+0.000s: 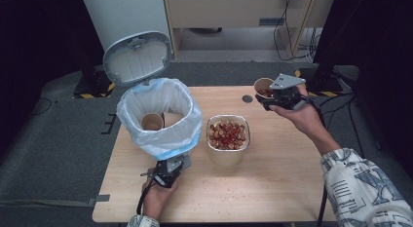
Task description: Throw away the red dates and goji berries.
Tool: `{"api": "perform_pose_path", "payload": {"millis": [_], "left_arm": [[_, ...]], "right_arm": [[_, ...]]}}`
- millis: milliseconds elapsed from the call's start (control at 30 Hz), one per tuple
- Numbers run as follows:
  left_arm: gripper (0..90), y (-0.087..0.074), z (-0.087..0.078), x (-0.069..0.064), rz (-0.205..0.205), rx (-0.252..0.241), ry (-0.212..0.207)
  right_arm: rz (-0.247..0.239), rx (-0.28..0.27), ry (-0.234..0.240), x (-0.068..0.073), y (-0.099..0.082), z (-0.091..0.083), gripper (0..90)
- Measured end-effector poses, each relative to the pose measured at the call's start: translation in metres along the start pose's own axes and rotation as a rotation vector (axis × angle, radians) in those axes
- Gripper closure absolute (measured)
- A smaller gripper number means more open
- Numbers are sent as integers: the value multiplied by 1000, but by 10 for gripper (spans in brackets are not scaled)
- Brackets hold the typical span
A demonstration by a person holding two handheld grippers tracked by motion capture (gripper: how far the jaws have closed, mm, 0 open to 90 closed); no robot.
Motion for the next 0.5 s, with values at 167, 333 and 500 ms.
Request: {"api": "perform_pose_path", "payload": {"millis": [167, 333, 500], "left_arm": [[898, 0, 0, 0, 1, 1, 0], [898, 0, 0, 0, -3, 0, -1], [898, 0, 0, 1, -5, 3, -3]], "right_arm": [[-37, -5, 16, 10, 8, -3, 355], [-30, -9, 14, 12, 10, -5, 355], [-49, -12, 22, 20, 13, -8, 354]]}}
Point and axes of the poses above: each handheld gripper's, and its own axes: z roughly forward along the jaws, y roughly out of its top, x roughly to its left, the point moved 5 cm from there along z, roughly forward along the jaws, and after that the axes turned 8 degrees about z, right-handed, at the moved point
